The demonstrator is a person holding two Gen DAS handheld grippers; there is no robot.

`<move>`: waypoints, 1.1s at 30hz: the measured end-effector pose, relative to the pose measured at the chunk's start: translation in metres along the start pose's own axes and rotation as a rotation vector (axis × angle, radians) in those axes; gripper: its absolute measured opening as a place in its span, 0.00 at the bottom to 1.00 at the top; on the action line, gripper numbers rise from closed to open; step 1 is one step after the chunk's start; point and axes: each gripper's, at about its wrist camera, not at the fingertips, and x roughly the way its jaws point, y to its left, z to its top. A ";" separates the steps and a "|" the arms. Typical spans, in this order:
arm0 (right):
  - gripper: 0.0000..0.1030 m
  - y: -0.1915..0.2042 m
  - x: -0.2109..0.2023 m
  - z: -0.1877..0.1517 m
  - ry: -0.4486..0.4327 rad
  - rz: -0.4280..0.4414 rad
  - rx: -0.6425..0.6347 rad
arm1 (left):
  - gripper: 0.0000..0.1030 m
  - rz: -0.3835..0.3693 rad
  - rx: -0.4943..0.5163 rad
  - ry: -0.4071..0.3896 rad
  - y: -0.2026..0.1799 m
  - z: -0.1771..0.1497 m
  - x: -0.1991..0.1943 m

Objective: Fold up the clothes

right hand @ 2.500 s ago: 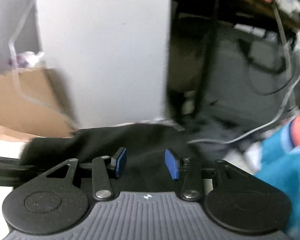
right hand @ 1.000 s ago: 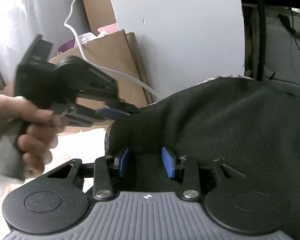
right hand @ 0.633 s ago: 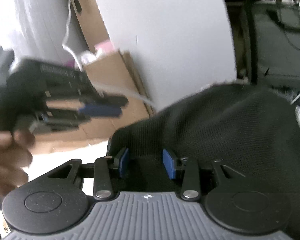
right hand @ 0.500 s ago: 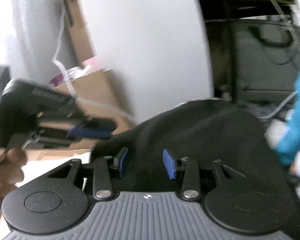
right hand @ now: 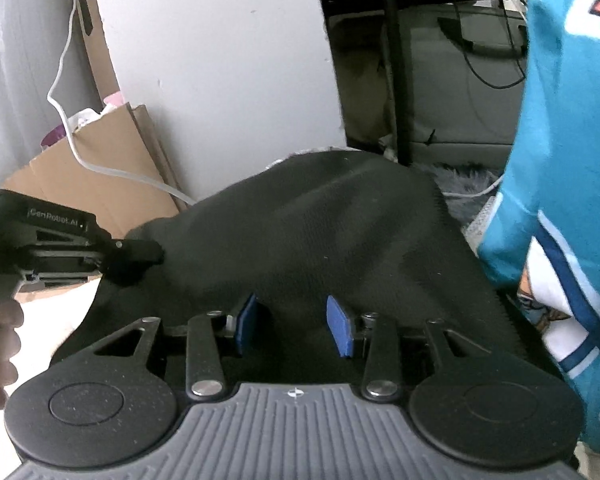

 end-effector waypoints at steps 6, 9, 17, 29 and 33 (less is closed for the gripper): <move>0.45 -0.005 -0.013 0.009 -0.020 -0.015 0.052 | 0.04 -0.025 0.066 -0.010 -0.019 0.016 -0.015; 0.47 -0.002 -0.004 0.025 -0.059 -0.052 0.015 | 0.05 -0.035 0.069 0.006 -0.014 0.019 -0.009; 0.49 -0.017 0.037 0.041 -0.003 -0.123 0.000 | 0.02 -0.049 0.045 0.001 0.004 0.010 0.005; 0.50 -0.023 0.009 0.031 0.046 -0.229 -0.006 | 0.07 0.000 0.099 -0.048 -0.022 0.007 -0.023; 0.50 -0.006 -0.019 0.015 0.006 -0.145 0.011 | 0.28 0.034 0.146 -0.061 -0.038 -0.012 -0.041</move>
